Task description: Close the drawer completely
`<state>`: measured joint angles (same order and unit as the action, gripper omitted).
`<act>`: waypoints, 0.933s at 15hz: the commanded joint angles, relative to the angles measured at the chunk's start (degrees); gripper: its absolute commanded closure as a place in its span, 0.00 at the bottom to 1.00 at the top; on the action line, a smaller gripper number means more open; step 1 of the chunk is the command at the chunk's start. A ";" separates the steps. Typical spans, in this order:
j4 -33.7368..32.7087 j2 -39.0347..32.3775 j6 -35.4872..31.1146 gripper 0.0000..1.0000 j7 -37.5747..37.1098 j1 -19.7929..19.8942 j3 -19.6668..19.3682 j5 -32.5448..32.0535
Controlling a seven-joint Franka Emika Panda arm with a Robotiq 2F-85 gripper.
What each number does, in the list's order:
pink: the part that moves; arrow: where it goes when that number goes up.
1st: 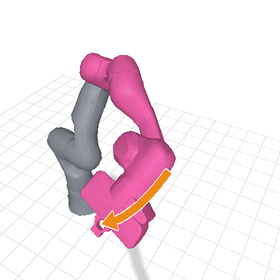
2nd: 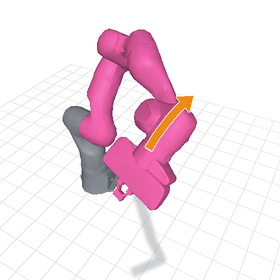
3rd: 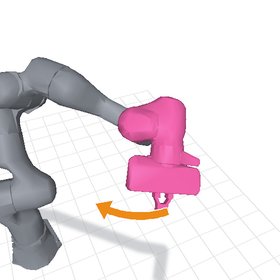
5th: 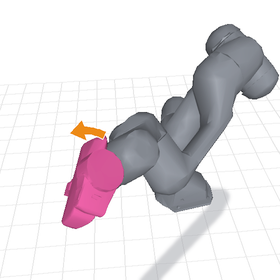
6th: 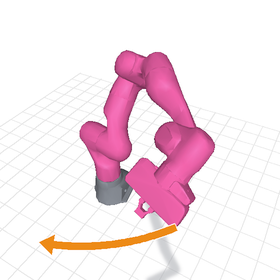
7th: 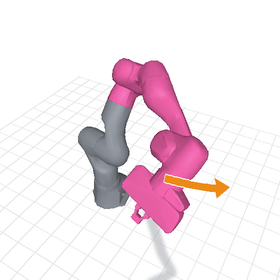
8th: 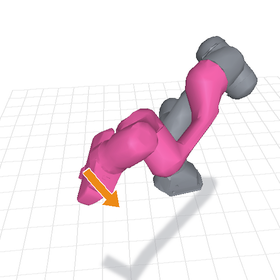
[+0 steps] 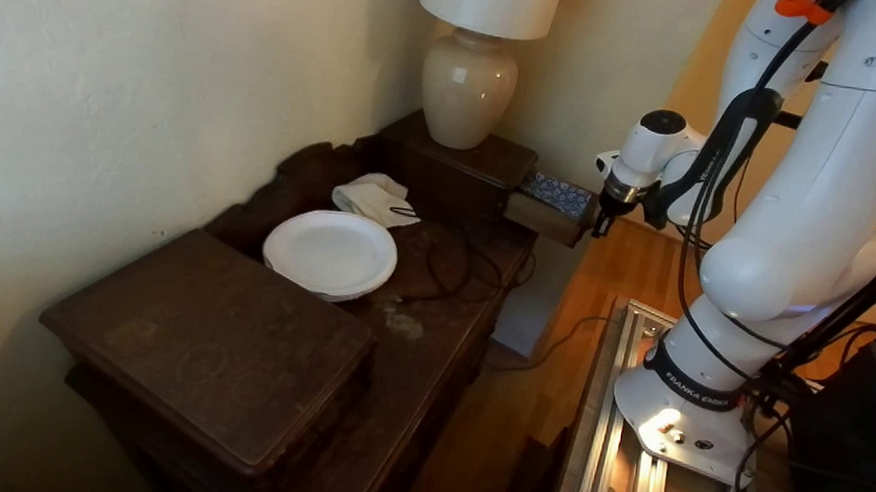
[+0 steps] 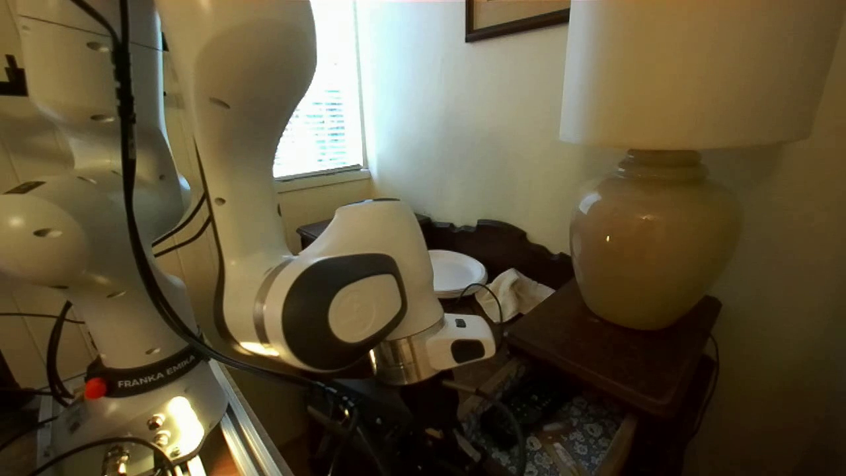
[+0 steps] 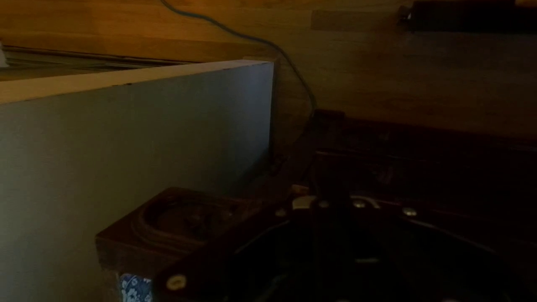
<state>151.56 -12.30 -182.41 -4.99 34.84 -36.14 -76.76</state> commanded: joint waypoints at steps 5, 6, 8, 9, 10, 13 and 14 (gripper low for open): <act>-2.16 -3.30 -4.13 1.00 0.23 1.52 2.86 6.42; -2.29 -3.59 -4.58 1.00 0.18 1.76 3.09 7.13; -2.86 -4.29 -6.06 1.00 0.09 2.41 3.48 8.06; -3.14 -4.53 -6.79 1.00 0.00 2.69 3.68 8.46; -3.50 -4.79 -7.40 1.00 -0.12 2.94 3.91 8.75; -4.13 -4.93 -8.56 1.00 -0.43 3.62 4.30 8.91; -4.46 -5.02 -8.92 1.00 -0.46 3.77 4.33 8.82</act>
<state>151.17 -15.21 -187.53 -5.02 37.95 -33.71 -69.87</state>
